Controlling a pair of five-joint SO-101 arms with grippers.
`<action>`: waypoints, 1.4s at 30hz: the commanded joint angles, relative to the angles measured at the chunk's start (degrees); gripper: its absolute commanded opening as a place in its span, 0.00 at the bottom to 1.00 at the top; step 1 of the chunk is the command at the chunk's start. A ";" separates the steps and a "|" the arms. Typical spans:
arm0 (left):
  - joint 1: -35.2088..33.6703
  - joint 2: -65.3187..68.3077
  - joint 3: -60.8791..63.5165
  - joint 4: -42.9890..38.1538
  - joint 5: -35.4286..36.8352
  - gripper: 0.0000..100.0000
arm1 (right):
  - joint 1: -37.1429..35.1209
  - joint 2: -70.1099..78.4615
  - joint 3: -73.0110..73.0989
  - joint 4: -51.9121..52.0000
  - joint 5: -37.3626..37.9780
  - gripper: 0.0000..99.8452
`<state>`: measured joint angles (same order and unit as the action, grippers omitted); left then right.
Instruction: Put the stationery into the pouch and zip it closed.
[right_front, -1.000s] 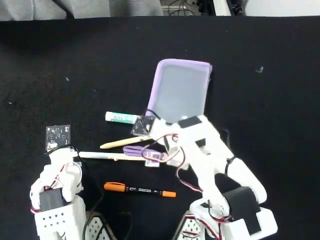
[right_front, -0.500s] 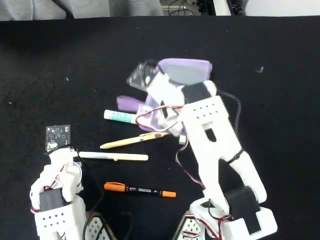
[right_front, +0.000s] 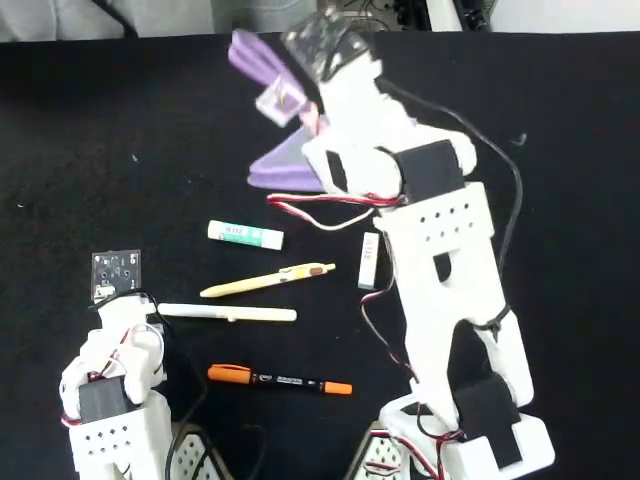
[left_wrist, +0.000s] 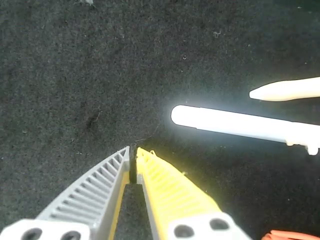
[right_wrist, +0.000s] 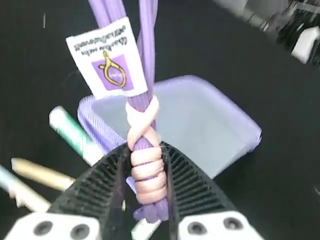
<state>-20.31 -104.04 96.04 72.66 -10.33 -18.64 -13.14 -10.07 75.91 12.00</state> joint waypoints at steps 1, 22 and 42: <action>0.92 -0.35 1.36 0.35 -0.26 0.03 | 0.26 0.04 -3.56 -8.53 -3.78 0.03; 0.92 -0.35 1.36 0.35 -0.26 0.03 | 18.99 9.54 -4.18 -34.99 -4.57 0.01; 0.92 -0.35 1.36 0.35 -0.26 0.03 | 42.29 9.45 -6.46 -32.26 -4.04 0.01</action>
<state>-20.31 -104.04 96.04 72.66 -10.33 21.98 -3.03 -11.12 43.82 7.78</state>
